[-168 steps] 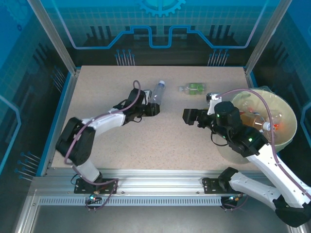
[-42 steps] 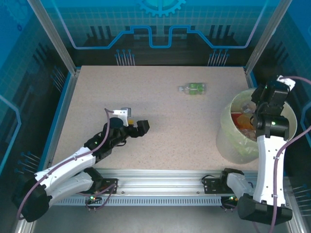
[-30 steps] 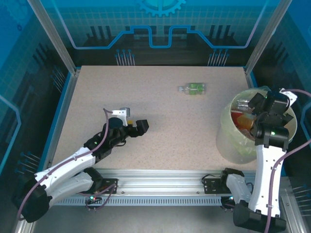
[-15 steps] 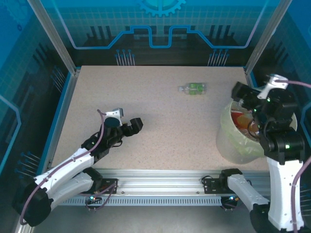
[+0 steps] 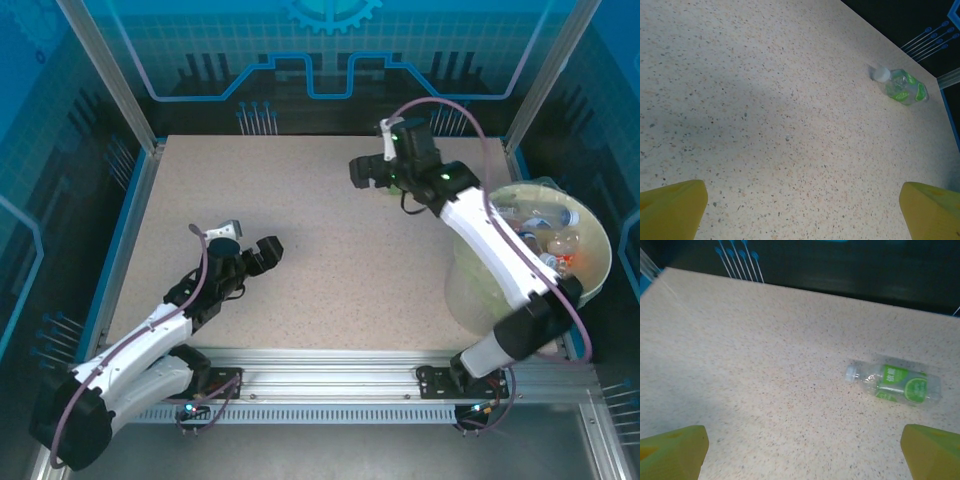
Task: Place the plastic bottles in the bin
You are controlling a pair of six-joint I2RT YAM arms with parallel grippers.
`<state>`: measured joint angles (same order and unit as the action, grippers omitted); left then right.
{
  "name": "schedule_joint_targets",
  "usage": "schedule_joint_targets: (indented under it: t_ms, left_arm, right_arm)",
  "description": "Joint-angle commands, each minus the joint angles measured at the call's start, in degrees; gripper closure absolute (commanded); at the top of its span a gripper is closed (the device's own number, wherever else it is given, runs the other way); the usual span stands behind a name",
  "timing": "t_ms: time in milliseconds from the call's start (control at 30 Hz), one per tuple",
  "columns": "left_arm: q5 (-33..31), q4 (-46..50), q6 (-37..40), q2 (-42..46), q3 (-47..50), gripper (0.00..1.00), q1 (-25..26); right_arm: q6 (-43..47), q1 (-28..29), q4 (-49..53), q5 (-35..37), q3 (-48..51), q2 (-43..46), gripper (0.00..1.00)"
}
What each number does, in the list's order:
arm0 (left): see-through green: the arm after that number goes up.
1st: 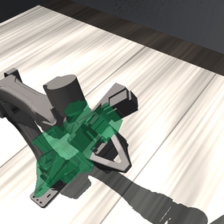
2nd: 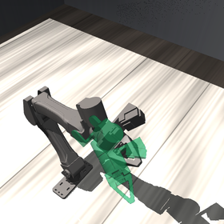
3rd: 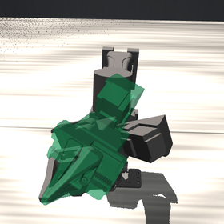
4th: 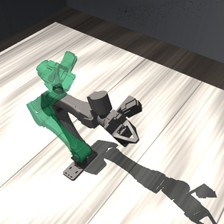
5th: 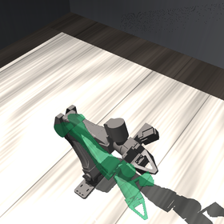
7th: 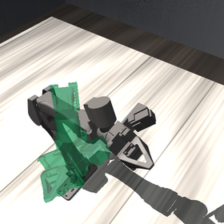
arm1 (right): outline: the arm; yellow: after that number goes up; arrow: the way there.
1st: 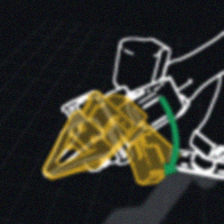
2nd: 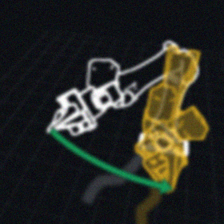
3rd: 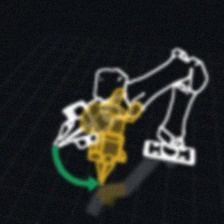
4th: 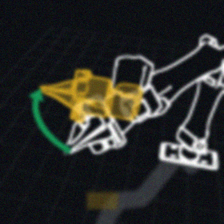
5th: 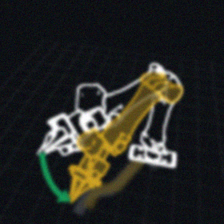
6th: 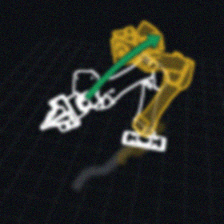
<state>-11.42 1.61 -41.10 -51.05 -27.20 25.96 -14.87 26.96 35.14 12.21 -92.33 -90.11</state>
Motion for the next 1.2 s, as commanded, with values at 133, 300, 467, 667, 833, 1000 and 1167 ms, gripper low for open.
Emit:
schedule_joint_targets:
  t_ms: [133,300,467,667,833,1000,1167]
  left_arm:
    - [-0.76,3.02,-0.96,-0.19,-0.63,0.01,-1.87]
    - [-0.71,3.40,-1.00,-0.20,-0.53,0.01,-2.67]
    - [-0.18,3.70,-1.01,-0.19,-0.67,0.01,-3.19]
    - [-0.44,4.61,-0.65,-0.24,-0.53,0.01,-3.80]
    - [0.16,4.20,-0.65,-0.96,-0.77,0.01,-4.25]
    - [0.42,4.05,-0.56,-1.16,-0.51,0.01,-4.33]
    - [1.45,3.91,-0.91,-0.99,-0.49,0.01,-4.42]
  right_arm:
    - [-2.74,-5.34,-3.90,7.08,-7.43,-16.89,0.00]
    - [-2.17,-7.36,0.12,8.49,-17.14,-28.84,0.00]
    - [-4.87,-8.47,1.38,14.66,-23.45,-37.39,0.00]
    - [-8.38,-10.41,6.71,7.35,-32.34,-47.11,0.00]
    - [-8.24,-9.09,6.46,6.45,-30.66,-47.31,0.00]
    - [-7.82,-8.56,4.30,6.82,-26.61,-42.69,0.00]
    - [-3.41,-6.25,1.69,7.30,-22.22,-34.67,0.00]
